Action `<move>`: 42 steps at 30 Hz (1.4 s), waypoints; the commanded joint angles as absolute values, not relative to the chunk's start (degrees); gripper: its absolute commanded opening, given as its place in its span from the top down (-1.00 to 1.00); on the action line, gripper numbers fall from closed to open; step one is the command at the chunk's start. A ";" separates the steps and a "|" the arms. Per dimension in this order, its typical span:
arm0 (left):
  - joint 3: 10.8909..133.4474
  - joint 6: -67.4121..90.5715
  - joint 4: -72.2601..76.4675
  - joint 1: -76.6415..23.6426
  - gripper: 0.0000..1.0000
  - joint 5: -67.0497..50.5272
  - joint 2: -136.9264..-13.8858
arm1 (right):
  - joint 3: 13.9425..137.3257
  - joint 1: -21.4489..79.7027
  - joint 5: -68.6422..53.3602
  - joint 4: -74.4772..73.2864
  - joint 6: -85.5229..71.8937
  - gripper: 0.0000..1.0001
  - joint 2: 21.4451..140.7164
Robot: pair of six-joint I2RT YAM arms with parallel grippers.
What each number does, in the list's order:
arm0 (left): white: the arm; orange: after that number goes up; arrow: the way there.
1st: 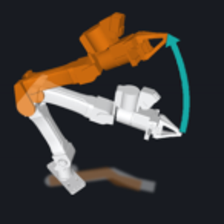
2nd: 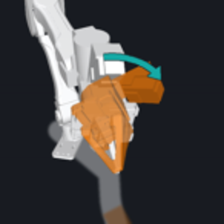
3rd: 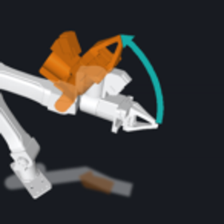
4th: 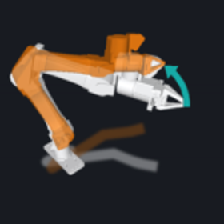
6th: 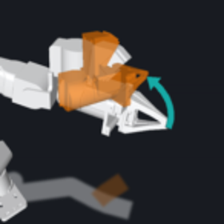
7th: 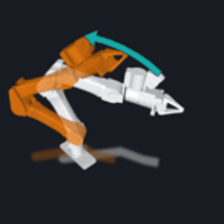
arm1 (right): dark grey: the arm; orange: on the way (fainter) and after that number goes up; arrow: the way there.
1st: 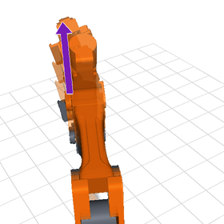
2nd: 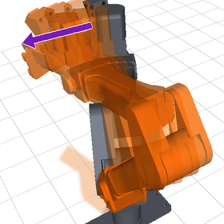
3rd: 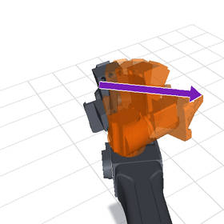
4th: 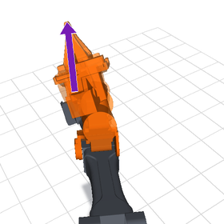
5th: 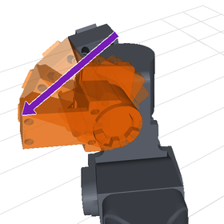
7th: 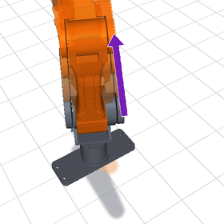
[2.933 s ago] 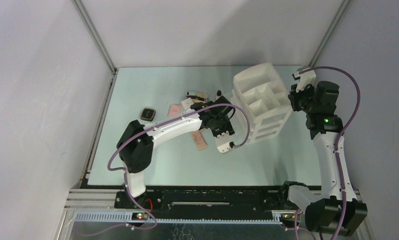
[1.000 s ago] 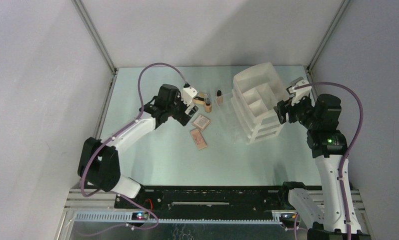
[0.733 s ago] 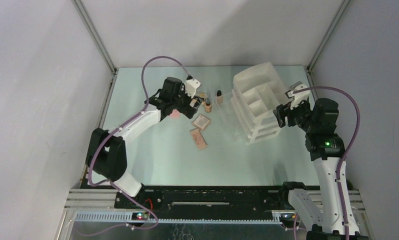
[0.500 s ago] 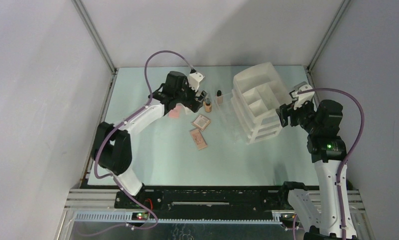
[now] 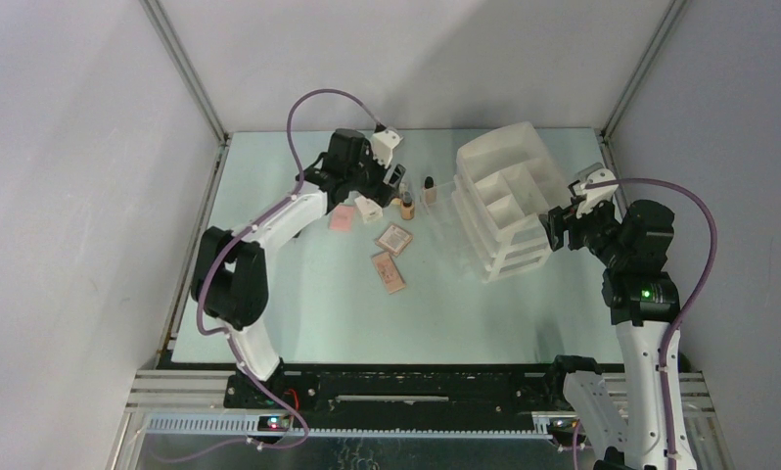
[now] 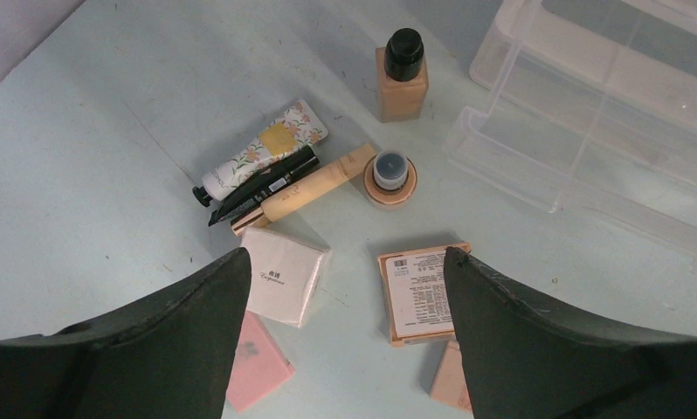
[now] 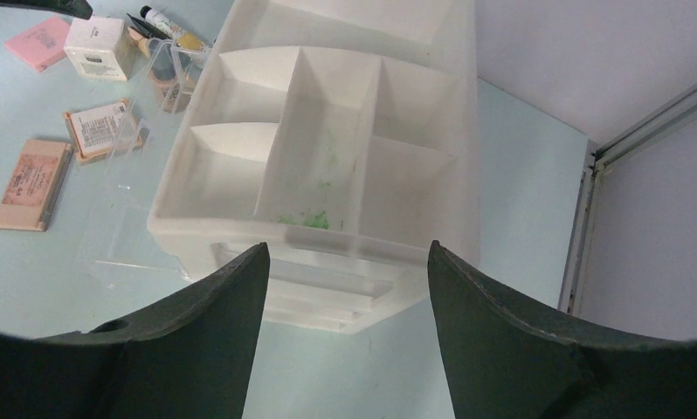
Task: Organize the makeup
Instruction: Move the makeup to the center of the board.
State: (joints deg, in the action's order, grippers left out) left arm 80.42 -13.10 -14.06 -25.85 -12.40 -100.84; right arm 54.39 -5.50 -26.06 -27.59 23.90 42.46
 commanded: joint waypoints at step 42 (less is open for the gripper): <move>85.07 -18.20 -16.49 -24.21 -0.46 -25.61 -104.94 | 54.40 -5.71 -26.80 -26.89 24.49 -0.50 42.56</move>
